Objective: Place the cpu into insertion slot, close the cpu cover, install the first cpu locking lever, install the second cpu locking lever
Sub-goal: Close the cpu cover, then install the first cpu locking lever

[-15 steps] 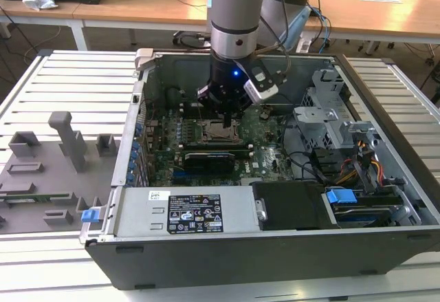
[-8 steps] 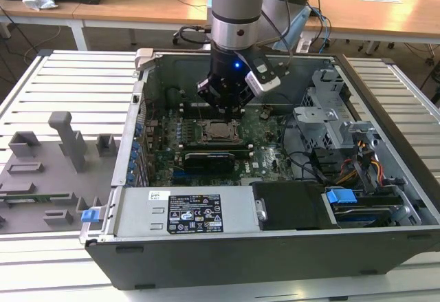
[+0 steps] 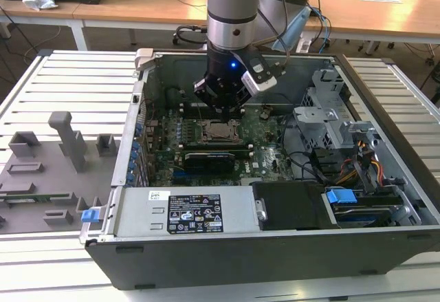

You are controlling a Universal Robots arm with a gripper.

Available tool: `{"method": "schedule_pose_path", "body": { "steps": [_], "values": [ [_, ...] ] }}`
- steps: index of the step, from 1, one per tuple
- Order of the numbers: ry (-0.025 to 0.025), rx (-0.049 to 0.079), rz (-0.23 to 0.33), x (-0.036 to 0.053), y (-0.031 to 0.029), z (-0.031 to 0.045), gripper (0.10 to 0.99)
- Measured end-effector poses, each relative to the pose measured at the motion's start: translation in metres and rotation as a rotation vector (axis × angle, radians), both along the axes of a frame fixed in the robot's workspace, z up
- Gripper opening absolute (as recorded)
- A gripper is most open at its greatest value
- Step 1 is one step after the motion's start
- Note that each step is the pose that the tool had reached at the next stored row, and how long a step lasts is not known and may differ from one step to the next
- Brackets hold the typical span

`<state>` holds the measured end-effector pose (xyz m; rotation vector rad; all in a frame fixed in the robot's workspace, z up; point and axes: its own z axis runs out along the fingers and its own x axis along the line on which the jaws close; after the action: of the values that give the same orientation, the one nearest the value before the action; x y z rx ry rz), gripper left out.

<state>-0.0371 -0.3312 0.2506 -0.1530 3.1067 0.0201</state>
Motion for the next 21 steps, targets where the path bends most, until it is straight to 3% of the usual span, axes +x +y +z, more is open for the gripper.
{"method": "schedule_pose_path", "body": {
  "steps": [14, 21],
  "values": [
    [0.0001, 0.000, 0.000, -0.0008, -0.0001, 0.0003, 0.106],
    [-0.0001, 0.000, 0.000, -0.0008, 0.0000, 0.0205, 0.106]
  ]
}}
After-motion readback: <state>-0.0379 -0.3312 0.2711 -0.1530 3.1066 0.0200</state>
